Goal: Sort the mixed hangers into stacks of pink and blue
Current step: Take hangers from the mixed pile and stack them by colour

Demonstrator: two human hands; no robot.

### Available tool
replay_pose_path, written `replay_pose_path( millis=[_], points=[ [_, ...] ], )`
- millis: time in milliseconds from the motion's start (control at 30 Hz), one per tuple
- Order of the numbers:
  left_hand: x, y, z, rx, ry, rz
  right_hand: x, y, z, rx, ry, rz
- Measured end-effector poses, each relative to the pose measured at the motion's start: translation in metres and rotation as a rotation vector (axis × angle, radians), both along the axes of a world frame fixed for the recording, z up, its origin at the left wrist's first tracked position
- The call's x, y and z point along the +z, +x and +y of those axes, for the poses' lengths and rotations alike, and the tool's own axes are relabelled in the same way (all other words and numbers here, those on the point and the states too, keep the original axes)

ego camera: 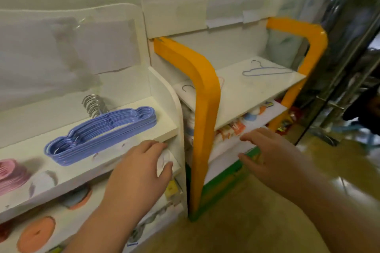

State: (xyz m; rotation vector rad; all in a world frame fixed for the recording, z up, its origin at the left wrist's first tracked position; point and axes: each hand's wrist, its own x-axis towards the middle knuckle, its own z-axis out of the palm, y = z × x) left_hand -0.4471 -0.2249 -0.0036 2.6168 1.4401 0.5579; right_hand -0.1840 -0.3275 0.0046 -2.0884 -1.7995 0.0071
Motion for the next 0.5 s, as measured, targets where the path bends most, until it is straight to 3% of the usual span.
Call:
replay_pose_path(
  millis=[233, 500],
  points=[
    [0.008, 0.106, -0.019, -0.193, 0.031, 0.022, -0.001, 0.086, -0.042, -0.125, 0.009, 0.018],
    [0.002, 0.256, -0.01, -0.107, 0.031, 0.016, -0.007, 0.225, -0.019, -0.058, -0.007, 0.005]
  ],
)
